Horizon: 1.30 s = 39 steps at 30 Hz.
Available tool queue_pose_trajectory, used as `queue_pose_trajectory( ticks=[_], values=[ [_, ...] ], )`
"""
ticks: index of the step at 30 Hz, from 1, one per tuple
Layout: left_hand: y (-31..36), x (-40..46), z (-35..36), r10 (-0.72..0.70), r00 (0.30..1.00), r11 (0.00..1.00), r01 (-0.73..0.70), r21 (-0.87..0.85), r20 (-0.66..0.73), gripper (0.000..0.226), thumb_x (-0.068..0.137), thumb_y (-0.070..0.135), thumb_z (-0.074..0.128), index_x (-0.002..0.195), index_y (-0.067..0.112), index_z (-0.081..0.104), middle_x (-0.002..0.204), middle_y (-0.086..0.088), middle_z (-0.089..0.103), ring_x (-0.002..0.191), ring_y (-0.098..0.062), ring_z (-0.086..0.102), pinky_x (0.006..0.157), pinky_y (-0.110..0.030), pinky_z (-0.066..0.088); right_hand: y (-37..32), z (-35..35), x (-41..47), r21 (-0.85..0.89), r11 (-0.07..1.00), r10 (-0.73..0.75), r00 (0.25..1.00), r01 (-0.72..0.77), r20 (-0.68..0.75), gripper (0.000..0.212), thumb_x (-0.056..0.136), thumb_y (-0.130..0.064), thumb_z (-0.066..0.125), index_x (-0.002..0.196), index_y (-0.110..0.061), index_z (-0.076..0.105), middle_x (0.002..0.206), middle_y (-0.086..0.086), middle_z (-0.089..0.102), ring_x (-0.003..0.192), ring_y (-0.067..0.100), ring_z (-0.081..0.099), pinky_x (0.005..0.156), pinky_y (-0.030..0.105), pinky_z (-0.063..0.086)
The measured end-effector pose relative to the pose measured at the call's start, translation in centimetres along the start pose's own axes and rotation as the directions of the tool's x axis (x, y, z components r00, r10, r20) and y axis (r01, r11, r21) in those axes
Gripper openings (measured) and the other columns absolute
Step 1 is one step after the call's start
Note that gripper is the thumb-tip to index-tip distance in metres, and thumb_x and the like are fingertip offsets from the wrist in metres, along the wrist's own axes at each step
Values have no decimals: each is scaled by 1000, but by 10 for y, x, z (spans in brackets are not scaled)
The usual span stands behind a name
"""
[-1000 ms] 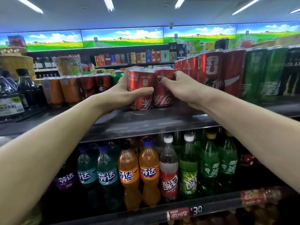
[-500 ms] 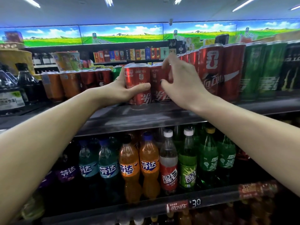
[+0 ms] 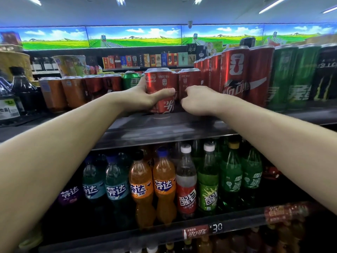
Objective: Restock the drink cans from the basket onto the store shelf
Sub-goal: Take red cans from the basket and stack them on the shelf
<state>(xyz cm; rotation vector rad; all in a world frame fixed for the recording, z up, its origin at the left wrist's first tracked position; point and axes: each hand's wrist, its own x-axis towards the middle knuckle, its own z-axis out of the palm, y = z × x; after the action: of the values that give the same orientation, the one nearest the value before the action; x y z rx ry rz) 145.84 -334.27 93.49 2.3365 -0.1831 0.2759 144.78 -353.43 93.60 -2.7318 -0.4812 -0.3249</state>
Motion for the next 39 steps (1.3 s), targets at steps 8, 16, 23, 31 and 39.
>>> queue_pose_trajectory(
  ticks=[8, 16, 23, 31, 39],
  values=[
    [4, 31, 14, -68, 996, 988, 75, -138, 56, 118, 61, 75, 86, 156, 34, 28, 127, 3, 71, 110, -17, 73, 104, -39, 55, 0, 1, 17, 6, 999, 53, 992, -54, 111, 37, 107, -12, 36, 139, -1, 52, 136, 18, 57, 101, 25, 50, 86, 30, 42],
    [-1, 65, 24, -142, 990, 956, 140, -257, 10, 137, 25, 78, 95, 145, 34, 45, 122, -4, 75, 104, -30, 76, 94, -54, 59, 10, 8, 29, 100, 994, 50, 999, -50, 1, 42, 105, -14, 41, 145, -6, 49, 134, 17, 57, 97, 27, 50, 80, 30, 40],
    [3, 62, 27, -150, 988, 959, 140, -246, -21, 130, 30, 80, 92, 141, 27, 49, 121, -3, 75, 104, -28, 76, 97, -50, 59, 9, 11, 33, 123, 992, 38, 999, -38, -1, 45, 104, -15, 40, 148, -5, 45, 130, 17, 55, 99, 28, 50, 79, 30, 39],
    [30, 31, 24, -149, 975, 985, 161, 64, -164, 140, 64, 85, 75, 159, 2, 14, 132, -8, 61, 116, -28, 62, 97, -39, 52, 11, 11, 24, 180, 980, -11, 931, 83, -366, 35, 97, -1, 44, 129, -6, 55, 117, 16, 62, 98, 32, 60, 68, 32, 45],
    [26, 23, 17, 67, 983, 962, -18, 272, -172, 34, 84, 40, 77, 100, 12, 66, 98, -11, 75, 97, -29, 73, 93, -45, 58, 20, 26, -10, 55, 936, -252, 773, 347, -582, 26, 92, -3, 43, 104, -9, 66, 102, 7, 66, 92, 31, 63, 84, 47, 54]
  ],
)
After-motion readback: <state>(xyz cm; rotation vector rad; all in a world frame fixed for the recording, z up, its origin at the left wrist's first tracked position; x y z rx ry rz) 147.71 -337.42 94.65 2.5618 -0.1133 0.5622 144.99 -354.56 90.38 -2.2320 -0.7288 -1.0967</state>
